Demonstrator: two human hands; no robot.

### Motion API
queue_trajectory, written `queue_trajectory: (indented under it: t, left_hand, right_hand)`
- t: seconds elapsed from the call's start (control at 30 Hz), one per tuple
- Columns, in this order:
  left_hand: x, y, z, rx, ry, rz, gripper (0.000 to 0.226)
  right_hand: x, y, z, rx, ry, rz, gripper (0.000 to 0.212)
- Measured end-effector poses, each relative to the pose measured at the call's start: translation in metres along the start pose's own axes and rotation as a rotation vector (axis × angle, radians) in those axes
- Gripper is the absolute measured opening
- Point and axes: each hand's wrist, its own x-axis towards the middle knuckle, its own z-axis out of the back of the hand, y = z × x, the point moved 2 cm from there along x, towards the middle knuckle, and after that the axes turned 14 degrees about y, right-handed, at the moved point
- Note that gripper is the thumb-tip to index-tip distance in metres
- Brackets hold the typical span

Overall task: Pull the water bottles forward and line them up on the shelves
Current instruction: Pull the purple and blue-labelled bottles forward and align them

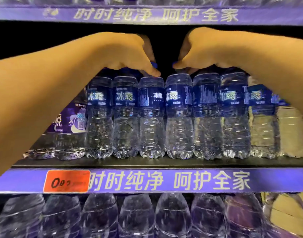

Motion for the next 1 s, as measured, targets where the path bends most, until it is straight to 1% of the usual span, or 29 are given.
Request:
queue_trajectory:
  t: [0.07,0.1,0.13,0.2,0.27,0.33,0.43,0.53,0.67,0.77,0.83,0.9,0.93,1.0]
  left_hand:
    - [0.002,0.002,0.001,0.006,-0.007,-0.018,0.086]
    - [0.002,0.002,0.000,0.025,-0.032,-0.023,0.083]
    - [0.001,0.002,-0.002,0.058,-0.069,-0.026,0.077]
    - [0.004,0.002,-0.007,0.099,-0.116,-0.049,0.065]
    - [0.006,0.003,-0.010,0.050,-0.088,-0.080,0.060]
    - [0.006,0.002,-0.007,0.002,-0.038,-0.077,0.059]
    - [0.005,0.002,-0.002,-0.099,0.084,-0.063,0.042]
    - [0.005,0.003,-0.002,-0.142,0.108,-0.071,0.039]
    - [0.007,0.003,-0.010,-0.165,-0.026,-0.068,0.049]
    - [0.010,0.002,-0.016,-0.151,-0.140,-0.110,0.055]
    - [0.009,0.004,-0.015,-0.119,-0.166,-0.134,0.059]
    - [0.006,0.005,-0.009,-0.120,-0.087,-0.158,0.056]
    - [0.005,0.007,-0.005,-0.129,-0.023,-0.165,0.048]
    - [0.005,0.011,0.001,-0.136,0.072,-0.172,0.032]
  right_hand:
    - [-0.001,0.001,-0.001,0.023,-0.004,0.005,0.009]
    - [-0.002,0.001,-0.002,0.020,-0.007,0.006,0.016]
    - [-0.003,0.002,-0.002,-0.011,-0.013,-0.004,0.029]
    - [-0.004,0.006,-0.004,-0.130,-0.031,-0.038,0.048]
    - [-0.005,0.010,-0.006,-0.222,-0.050,-0.051,0.054]
    - [-0.005,0.011,-0.006,-0.209,-0.059,-0.051,0.052]
    - [-0.005,0.006,-0.004,-0.151,-0.055,-0.045,0.047]
    - [-0.002,0.002,-0.004,-0.060,-0.045,-0.023,0.045]
    - [0.001,-0.002,-0.005,-0.024,-0.030,-0.016,0.034]
    - [0.003,-0.003,-0.006,-0.008,-0.042,0.001,0.033]
    - [0.004,-0.003,-0.005,-0.004,-0.040,0.009,0.033]
    - [0.005,-0.004,-0.003,0.005,-0.020,-0.002,0.038]
    - [0.007,-0.004,-0.002,0.012,-0.007,-0.013,0.039]
    - [0.010,-0.004,-0.001,0.028,0.004,-0.024,0.033]
